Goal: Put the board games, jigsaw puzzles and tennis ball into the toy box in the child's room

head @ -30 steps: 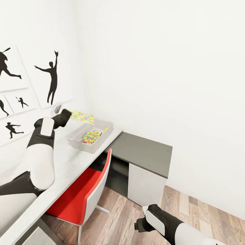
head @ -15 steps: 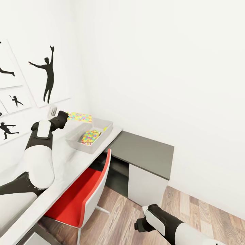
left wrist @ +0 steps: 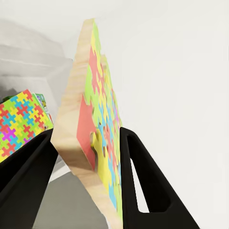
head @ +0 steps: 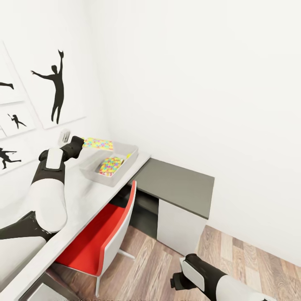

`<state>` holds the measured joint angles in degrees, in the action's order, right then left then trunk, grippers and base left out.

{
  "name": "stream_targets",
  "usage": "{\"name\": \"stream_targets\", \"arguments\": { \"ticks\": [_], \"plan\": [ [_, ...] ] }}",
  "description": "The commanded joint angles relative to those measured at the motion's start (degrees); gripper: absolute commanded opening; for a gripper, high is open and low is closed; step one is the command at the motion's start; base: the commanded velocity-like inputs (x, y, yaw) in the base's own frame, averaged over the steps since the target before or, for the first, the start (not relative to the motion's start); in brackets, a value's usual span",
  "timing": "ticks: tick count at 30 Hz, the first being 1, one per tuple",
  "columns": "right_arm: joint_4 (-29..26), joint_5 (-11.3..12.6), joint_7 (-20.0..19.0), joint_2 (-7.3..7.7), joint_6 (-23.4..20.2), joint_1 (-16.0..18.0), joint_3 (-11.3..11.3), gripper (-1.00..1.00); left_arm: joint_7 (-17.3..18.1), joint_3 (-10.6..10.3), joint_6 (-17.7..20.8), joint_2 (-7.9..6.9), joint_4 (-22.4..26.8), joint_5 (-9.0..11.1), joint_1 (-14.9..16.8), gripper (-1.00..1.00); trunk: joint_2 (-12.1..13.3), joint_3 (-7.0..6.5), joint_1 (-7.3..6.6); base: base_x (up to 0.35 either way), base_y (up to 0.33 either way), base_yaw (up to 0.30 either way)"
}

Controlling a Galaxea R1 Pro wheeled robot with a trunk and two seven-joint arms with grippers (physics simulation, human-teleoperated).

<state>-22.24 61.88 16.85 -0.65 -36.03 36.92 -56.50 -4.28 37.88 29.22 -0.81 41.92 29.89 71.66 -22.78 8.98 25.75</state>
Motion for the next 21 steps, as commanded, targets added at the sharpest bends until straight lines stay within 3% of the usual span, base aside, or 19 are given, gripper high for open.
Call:
{"name": "stream_targets", "arguments": {
  "ticks": [1,6,10,15,21],
  "plan": [
    [0.0,0.6,0.5,0.03,-0.1,0.1,-0.3,1.00,-0.4,0.1,0.3,0.05,0.1,0.6,0.1,-1.00,-0.1,0.22,0.03,0.016,0.000,0.000],
    [0.8,0.6,0.6,0.09,0.2,0.1,-0.3,1.00,-0.4,0.0,0.3,0.23,0.1,0.5,0.1,-1.00,-0.1,0.70,0.03,0.143,-0.003,0.000],
    [6.6,0.5,0.6,0.12,1.2,0.1,-0.4,1.00,-0.4,-0.1,0.3,0.27,0.1,0.5,0.1,-1.00,-0.1,1.08,0.03,0.070,-0.004,0.000],
    [12.5,0.4,0.5,1.15,5.6,0.1,-0.5,1.00,-0.3,0.0,0.3,0.28,0.1,0.5,0.1,-1.00,-0.1,1.55,0.03,0.009,-0.001,0.000],
    [16.6,0.4,0.6,2.95,7.0,0.1,-0.5,1.00,-0.4,-0.1,0.3,0.28,0.1,0.5,0.1,-1.00,-0.1,2.12,0.03,0.001,0.000,0.000]
  ]
}}
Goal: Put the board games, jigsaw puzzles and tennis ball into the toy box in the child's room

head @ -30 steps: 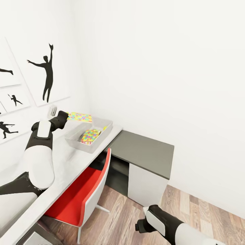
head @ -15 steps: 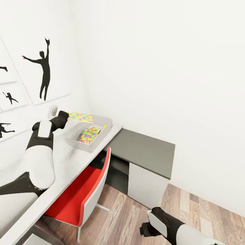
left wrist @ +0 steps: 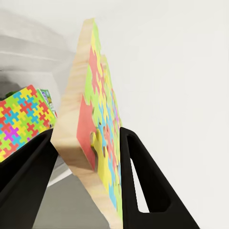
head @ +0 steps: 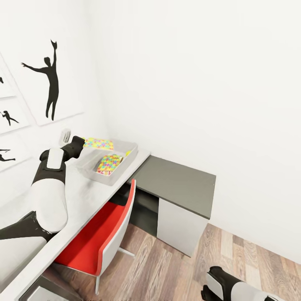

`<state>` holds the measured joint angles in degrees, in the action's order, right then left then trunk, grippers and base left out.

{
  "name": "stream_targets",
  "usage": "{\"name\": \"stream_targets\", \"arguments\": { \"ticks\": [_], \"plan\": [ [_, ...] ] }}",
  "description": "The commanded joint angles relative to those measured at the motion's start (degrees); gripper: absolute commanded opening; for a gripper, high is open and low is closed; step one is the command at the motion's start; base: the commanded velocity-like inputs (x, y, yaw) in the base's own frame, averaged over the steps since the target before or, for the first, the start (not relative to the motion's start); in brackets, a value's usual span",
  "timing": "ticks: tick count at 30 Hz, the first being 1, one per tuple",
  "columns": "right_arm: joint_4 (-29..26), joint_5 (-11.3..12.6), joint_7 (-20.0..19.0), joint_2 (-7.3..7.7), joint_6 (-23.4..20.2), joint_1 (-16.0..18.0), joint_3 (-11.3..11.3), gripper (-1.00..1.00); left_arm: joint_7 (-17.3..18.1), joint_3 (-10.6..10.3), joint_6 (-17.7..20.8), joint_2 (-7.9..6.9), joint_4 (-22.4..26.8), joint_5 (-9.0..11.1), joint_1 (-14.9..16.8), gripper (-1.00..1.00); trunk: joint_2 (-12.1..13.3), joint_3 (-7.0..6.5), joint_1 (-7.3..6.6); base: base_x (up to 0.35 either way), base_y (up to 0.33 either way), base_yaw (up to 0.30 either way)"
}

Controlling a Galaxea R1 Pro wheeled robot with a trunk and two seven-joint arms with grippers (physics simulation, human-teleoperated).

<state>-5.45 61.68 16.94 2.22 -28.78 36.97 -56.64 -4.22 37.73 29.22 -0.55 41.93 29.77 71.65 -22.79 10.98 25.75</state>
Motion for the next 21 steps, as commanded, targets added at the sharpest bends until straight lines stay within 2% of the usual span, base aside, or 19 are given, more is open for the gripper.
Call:
{"name": "stream_targets", "arguments": {
  "ticks": [1,7,12,21],
  "plan": [
    [0.0,0.6,0.5,0.42,0.6,0.0,-0.4,1.00,-0.4,0.1,0.3,0.02,0.1,0.6,0.1,-1.00,-0.1,0.22,0.03,0.000,0.000,0.000],
    [0.2,0.5,0.4,0.91,6.4,0.0,-1.1,1.00,-0.5,0.0,0.3,0.02,0.1,0.6,0.1,-1.00,-0.1,0.78,0.03,0.037,0.000,0.000],
    [0.3,-1.0,0.5,1.00,7.4,0.0,-3.4,1.00,-0.6,-0.1,0.3,0.10,0.2,0.6,0.1,-1.00,-0.1,1.26,0.03,0.114,0.000,0.000],
    [0.9,-1.5,0.4,1.01,8.2,-0.3,-3.9,1.00,-0.6,-0.2,0.3,0.28,0.3,0.5,0.0,-1.00,-0.1,2.11,0.03,0.053,0.000,0.000]
  ]
}}
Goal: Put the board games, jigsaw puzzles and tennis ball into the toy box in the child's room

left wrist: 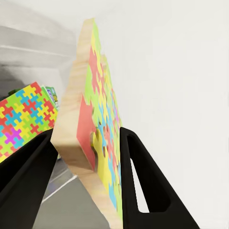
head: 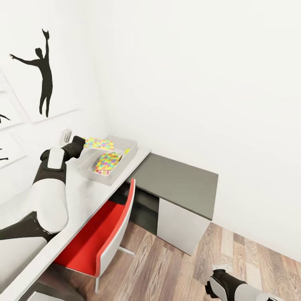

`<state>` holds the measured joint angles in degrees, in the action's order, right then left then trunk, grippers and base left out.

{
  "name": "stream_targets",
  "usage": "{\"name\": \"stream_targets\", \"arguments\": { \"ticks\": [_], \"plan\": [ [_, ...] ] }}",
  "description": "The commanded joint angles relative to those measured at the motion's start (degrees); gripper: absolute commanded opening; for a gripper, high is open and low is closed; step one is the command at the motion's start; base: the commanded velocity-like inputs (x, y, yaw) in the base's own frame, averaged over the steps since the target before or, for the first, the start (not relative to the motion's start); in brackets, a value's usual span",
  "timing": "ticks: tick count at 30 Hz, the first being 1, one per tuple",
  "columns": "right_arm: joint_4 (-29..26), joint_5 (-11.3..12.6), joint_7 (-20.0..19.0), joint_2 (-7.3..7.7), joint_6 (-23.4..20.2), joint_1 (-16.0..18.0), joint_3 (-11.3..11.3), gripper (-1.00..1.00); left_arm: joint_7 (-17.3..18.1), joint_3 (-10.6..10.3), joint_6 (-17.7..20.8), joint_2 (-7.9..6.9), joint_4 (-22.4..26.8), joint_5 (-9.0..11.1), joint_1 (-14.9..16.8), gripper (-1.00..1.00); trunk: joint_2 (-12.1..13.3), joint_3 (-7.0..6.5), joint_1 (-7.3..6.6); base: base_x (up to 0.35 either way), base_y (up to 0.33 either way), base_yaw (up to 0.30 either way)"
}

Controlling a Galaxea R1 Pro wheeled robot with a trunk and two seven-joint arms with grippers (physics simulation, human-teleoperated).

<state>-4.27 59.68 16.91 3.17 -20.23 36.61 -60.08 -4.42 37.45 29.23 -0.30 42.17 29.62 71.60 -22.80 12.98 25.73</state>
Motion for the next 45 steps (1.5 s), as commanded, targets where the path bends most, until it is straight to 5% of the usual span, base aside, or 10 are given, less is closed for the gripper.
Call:
{"name": "stream_targets", "arguments": {
  "ticks": [1,45],
  "plan": [
    [-0.1,0.4,0.4,0.04,-0.4,-0.4,-0.5,1.00,-0.4,0.1,0.3,0.03,0.1,0.6,0.1,-1.00,-0.1,0.21,0.05,0.227,0.000,0.000],
    [0.2,0.3,0.4,-0.97,-0.3,-1.5,-2.1,1.00,-0.3,0.0,3.4,-0.50,0.7,0.7,0.3,-1.00,-0.1,4.37,0.05,0.021,0.000,0.000]
  ]
}}
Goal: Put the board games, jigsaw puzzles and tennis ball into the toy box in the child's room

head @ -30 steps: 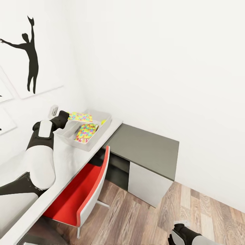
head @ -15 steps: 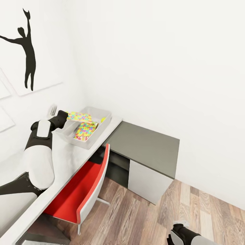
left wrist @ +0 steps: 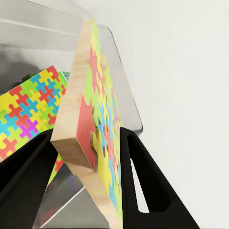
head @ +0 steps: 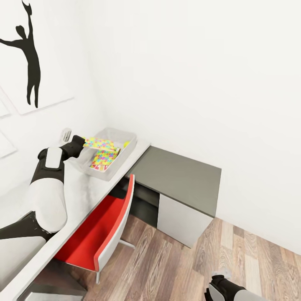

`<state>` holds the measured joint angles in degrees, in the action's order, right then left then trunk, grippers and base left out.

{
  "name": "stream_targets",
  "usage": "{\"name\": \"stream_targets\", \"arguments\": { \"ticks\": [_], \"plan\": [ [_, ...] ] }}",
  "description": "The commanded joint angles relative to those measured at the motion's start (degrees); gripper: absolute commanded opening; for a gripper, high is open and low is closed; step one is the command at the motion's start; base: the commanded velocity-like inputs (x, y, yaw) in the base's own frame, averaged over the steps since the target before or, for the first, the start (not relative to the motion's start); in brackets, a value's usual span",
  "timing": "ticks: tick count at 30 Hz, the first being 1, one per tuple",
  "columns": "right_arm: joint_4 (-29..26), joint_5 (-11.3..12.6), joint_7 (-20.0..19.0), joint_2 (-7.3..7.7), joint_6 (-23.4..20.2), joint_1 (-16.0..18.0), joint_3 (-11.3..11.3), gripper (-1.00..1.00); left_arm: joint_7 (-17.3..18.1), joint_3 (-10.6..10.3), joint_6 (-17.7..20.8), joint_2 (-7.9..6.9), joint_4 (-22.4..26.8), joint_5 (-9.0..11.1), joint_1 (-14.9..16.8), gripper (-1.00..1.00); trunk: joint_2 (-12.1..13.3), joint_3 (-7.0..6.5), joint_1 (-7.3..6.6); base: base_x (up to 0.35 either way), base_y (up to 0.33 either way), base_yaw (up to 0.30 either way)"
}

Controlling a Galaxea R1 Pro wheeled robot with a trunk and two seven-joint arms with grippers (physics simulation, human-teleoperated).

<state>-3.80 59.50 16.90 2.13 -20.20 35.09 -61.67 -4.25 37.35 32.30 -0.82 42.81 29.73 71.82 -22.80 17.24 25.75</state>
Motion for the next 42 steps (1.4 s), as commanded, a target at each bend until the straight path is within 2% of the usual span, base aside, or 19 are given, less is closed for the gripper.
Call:
{"name": "stream_targets", "arguments": {
  "ticks": [1,4,7,9,12,18,26,42],
  "plan": [
    [-0.2,0.5,0.4,0.07,-0.4,0.0,-0.5,1.00,-0.3,0.1,0.4,0.03,0.1,0.6,0.1,-1.00,-0.1,0.20,0.03,0.000,0.000,0.000],
    [-0.2,0.4,0.4,0.01,-0.4,0.0,-0.5,1.00,0.4,0.1,0.3,-0.05,0.3,0.7,0.1,-1.00,-0.1,0.49,0.03,0.000,0.000,0.000],
    [-0.2,0.4,0.4,-0.01,-0.4,0.0,-0.5,1.00,4.7,0.4,0.7,-0.14,0.5,0.8,0.1,-1.00,-0.1,0.77,0.03,0.000,0.000,0.000],
    [-0.2,0.4,0.4,-0.02,-0.4,0.0,-0.5,1.00,7.1,0.5,1.9,-0.25,0.6,1.2,0.1,-1.00,-0.1,0.96,0.03,0.000,0.000,0.000],
    [-0.2,0.4,0.4,-0.02,-0.4,0.0,-0.5,1.00,8.4,0.6,4.3,-0.30,1.1,1.5,0.1,-1.00,-0.1,1.24,0.03,0.000,0.000,0.000],
    [-0.6,0.5,0.3,-0.09,-0.4,0.0,-0.5,1.00,8.8,0.7,5.4,-0.18,2.0,1.6,0.1,-1.00,-0.1,1.61,0.03,0.000,0.000,0.000],
    [-0.7,0.5,0.2,-0.61,-0.4,0.0,-0.5,1.00,8.7,0.6,4.6,-0.16,2.9,1.6,0.1,-1.00,-0.1,1.65,0.03,0.001,0.000,0.000],
    [-0.7,0.1,0.3,-1.31,-0.4,0.0,-1.2,1.00,8.6,0.3,4.1,-0.09,4.2,1.6,0.0,-1.00,-0.1,1.65,0.03,0.127,-0.015,0.000]
  ]
}}
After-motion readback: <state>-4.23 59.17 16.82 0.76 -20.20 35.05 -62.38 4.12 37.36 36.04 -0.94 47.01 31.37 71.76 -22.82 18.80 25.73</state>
